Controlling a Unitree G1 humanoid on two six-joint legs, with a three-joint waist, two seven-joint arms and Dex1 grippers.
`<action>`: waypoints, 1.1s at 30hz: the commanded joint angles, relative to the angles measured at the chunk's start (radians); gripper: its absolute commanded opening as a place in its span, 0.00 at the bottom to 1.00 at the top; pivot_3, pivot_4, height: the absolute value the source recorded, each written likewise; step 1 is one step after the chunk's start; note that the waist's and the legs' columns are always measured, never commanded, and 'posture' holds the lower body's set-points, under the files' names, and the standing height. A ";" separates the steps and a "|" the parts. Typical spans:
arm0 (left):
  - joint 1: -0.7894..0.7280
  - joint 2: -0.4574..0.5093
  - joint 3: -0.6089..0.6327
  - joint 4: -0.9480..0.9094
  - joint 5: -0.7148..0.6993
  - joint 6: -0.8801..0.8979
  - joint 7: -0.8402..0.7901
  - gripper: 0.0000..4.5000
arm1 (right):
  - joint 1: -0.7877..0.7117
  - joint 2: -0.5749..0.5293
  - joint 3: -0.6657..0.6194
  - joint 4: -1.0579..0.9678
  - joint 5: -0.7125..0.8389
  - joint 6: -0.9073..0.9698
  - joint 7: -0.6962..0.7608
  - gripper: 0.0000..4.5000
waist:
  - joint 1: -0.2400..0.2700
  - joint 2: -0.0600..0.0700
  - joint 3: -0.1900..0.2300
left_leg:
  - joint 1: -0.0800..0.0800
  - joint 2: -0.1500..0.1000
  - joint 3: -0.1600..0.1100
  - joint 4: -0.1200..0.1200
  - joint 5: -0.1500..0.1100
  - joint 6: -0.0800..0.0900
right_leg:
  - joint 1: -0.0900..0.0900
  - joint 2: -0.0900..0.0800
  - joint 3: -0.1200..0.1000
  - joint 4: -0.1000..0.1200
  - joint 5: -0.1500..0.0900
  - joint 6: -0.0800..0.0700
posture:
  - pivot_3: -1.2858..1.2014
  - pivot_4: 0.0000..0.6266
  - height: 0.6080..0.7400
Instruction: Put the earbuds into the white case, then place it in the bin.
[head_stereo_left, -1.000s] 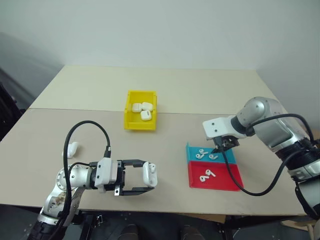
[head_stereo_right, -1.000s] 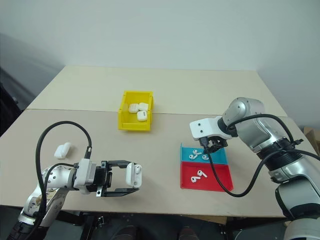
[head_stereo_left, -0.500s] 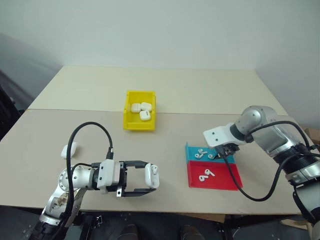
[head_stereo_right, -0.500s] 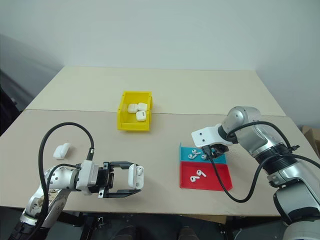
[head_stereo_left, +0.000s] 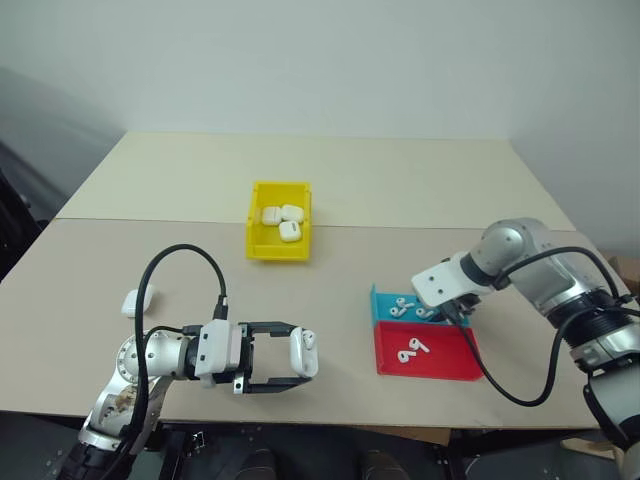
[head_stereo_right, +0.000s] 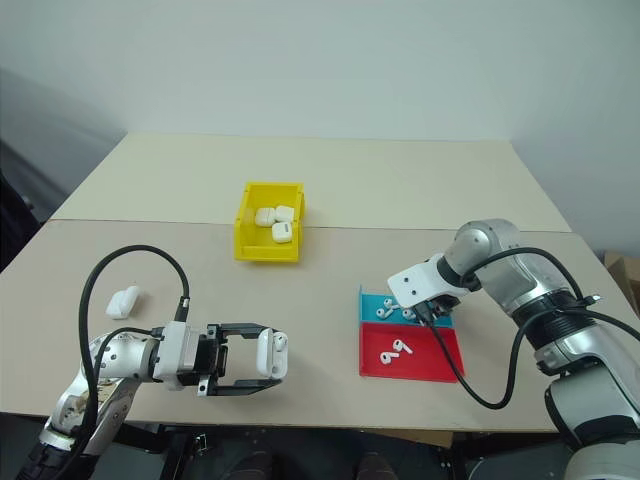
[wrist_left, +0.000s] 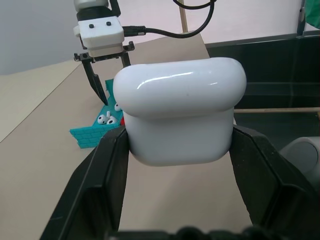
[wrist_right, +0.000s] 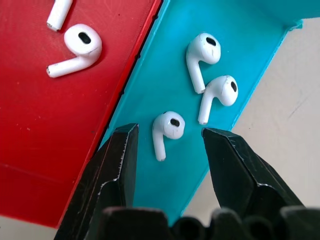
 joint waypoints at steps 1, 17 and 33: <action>-0.007 0.009 0.008 -0.024 -0.003 -0.026 0.004 0.61 | -0.008 0.000 -0.030 0.013 -0.015 -0.042 -0.007 0.55 | 0.000 0.000 0.000 | 0.000 0.000 0.000 0.000 0.000 0.000 | 0.000 0.000 0.000 0.000 0.000 0.000 | 0.52 0.24 1.00; -0.011 0.007 0.000 -0.015 0.010 -0.040 0.006 0.61 | -0.012 0.028 -0.029 0.048 -0.054 -0.057 -0.011 0.55 | 0.000 0.000 0.000 | 0.000 0.000 0.000 0.001 0.000 0.000 | 0.000 0.000 0.000 0.001 0.000 0.000 | 0.52 0.24 1.00; -0.007 0.009 0.002 -0.016 0.020 -0.043 0.015 0.61 | -0.009 0.030 -0.031 0.052 -0.069 -0.079 -0.011 0.51 | 0.000 0.000 0.000 | 0.002 0.000 0.000 0.001 0.000 0.000 | 0.001 0.000 0.000 0.004 0.000 0.000 | 0.52 0.24 1.00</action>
